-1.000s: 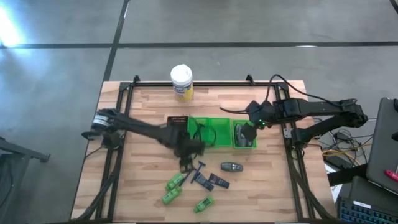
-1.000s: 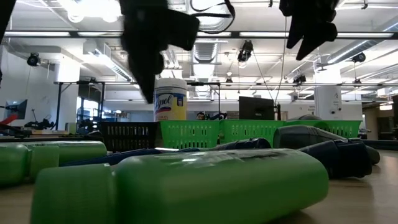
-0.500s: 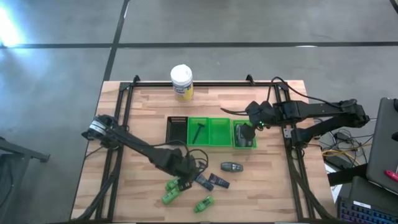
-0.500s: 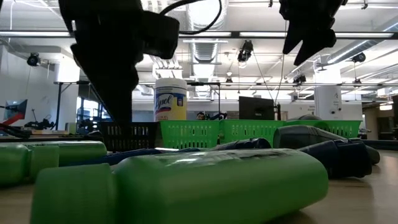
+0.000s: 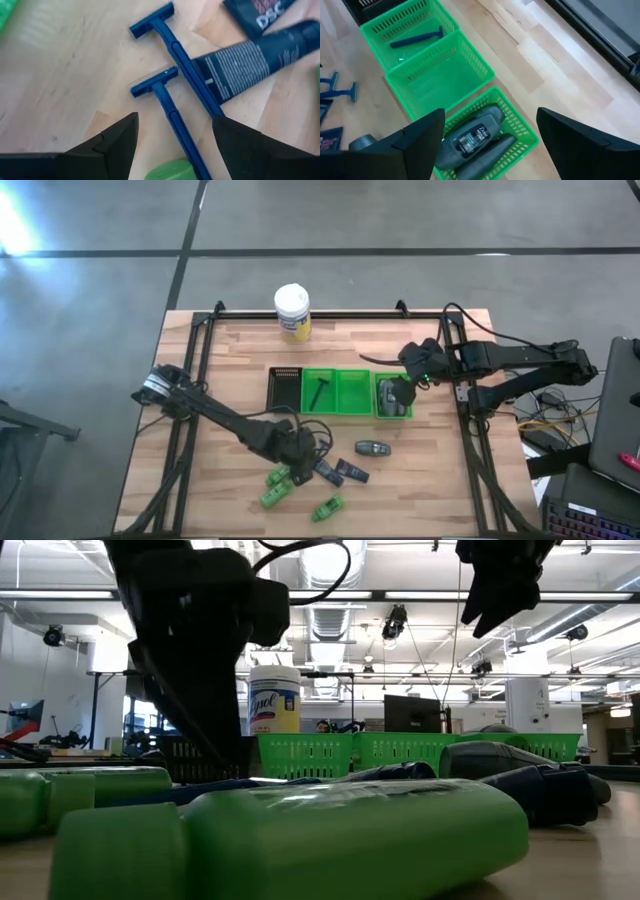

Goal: Pick & Place Travel size toiletries
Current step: Put the razor into the left green bin

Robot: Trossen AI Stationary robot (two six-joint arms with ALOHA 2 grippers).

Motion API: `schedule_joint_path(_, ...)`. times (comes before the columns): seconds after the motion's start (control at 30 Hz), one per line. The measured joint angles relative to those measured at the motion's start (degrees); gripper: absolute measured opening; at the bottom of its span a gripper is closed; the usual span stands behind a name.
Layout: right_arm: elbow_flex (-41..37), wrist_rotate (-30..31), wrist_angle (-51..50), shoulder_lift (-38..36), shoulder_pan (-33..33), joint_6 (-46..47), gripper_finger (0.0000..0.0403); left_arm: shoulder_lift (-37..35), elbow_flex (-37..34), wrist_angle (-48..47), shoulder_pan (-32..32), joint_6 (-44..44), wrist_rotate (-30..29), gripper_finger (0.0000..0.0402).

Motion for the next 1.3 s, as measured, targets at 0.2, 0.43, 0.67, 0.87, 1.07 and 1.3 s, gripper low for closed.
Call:
schedule_joint_path(0.2,-0.02,0.46,0.36,0.01,0.13,-4.73,0.0297,0.51,0.05,0.61,0.11,-5.1,-0.51,0.0257)
schedule_joint_path(0.43,-0.02,4.59,0.96,0.13,0.07,-7.55,0.0284,2.56,0.1,0.53,-0.2,-9.39,0.05,0.024)
schedule_joint_path(0.67,-0.02,4.57,2.8,0.13,0.0,-7.7,0.0274,3.24,0.09,-0.3,-0.42,-11.94,-0.42,0.02)
schedule_joint_path(0.87,-0.02,4.57,2.91,0.15,0.0,-7.55,0.0258,3.28,-0.3,-0.5,-0.44,-9.67,-0.66,0.0136)
schedule_joint_path(1.07,-0.02,3.07,2.91,0.15,-0.02,-7.57,0.0238,3.28,-0.73,0.46,0.09,-10.66,-0.8,0.0047)
schedule_joint_path(1.3,-0.02,-1.46,2.95,0.11,-0.28,-8.45,0.0225,-1.32,0.28,3.42,4.18,-10.17,-0.89,0.0034)
